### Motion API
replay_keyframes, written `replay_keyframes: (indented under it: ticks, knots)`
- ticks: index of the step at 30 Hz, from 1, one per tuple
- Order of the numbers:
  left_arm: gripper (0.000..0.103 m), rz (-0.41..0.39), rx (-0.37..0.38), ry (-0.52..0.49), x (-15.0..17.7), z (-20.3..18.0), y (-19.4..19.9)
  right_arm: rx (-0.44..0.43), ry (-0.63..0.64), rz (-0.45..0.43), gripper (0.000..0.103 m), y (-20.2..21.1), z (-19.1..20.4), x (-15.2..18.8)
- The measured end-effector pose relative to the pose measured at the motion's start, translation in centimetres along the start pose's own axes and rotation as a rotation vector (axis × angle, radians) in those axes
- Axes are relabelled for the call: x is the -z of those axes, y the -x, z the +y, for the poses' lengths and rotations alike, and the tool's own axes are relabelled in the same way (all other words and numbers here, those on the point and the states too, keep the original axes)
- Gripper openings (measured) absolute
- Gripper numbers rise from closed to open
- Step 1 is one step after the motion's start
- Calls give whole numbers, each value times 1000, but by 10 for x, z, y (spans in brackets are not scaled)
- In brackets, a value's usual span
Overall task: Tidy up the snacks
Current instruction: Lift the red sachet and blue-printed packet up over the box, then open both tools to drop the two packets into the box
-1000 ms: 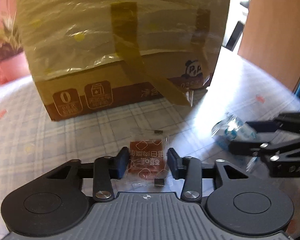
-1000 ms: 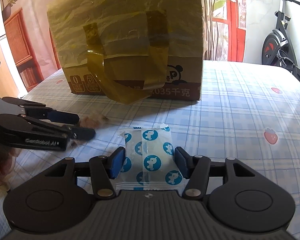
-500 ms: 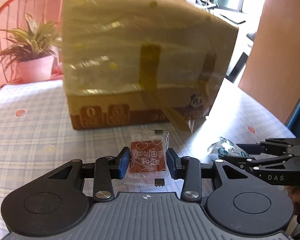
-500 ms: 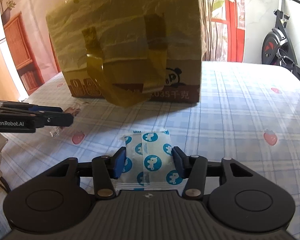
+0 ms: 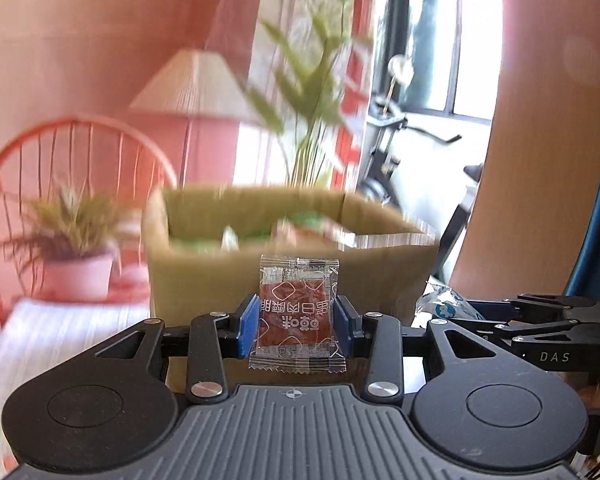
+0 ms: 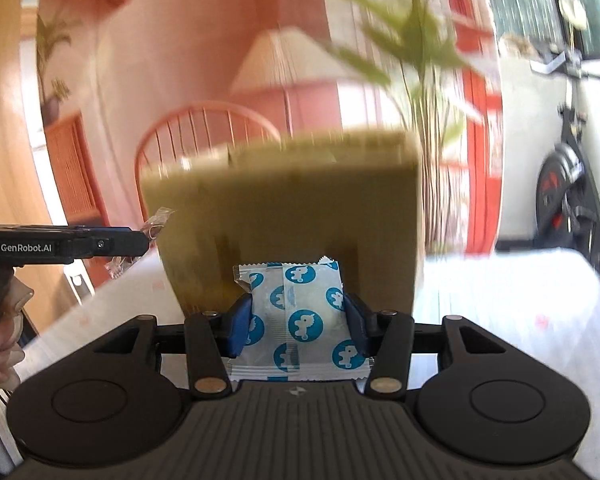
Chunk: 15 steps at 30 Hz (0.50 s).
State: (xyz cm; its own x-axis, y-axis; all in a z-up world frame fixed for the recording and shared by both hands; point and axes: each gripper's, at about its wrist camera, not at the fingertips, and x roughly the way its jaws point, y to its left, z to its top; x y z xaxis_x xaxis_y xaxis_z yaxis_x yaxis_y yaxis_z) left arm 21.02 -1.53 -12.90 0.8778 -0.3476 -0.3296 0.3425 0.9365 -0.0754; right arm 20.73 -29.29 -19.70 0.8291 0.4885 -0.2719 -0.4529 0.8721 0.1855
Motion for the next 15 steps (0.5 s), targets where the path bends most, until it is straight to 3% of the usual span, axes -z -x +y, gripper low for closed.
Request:
replay_keyframes:
  ticks: [8,15]
  knots:
    - [43,-31,-5,23,-57,10,-35,-2,17,-122,51,-11,-7,-70]
    - [43,8,-63,49,-77,26,-90,38,52,-110,51,-59,-19,-109]
